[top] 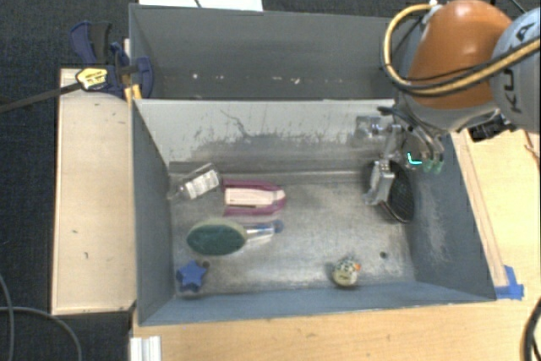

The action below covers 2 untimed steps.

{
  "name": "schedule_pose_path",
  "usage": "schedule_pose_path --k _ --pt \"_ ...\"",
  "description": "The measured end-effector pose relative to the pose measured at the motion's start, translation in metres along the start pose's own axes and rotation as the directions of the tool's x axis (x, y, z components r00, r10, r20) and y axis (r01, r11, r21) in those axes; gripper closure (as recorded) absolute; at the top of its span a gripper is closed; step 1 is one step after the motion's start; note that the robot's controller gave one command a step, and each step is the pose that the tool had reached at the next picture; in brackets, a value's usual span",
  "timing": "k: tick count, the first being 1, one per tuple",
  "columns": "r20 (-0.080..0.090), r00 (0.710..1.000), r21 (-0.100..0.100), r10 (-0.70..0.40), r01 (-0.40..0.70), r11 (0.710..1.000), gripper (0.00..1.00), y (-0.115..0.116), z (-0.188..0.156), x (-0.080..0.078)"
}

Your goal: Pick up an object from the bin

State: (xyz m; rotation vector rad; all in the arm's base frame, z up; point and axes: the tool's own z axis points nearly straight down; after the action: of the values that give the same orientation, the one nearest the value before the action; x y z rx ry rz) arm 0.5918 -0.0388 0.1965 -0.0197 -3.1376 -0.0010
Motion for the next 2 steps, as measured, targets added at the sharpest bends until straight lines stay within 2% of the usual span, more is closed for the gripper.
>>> schedule_pose_path --k 1,2 --pt "0.002 0.970 0.003 -0.241 0.241 0.970 0.00 -0.077 0.023 0.036" --pt "0.011 0.982 0.003 -0.186 0.186 0.982 0.00 -0.075 -0.027 0.064"
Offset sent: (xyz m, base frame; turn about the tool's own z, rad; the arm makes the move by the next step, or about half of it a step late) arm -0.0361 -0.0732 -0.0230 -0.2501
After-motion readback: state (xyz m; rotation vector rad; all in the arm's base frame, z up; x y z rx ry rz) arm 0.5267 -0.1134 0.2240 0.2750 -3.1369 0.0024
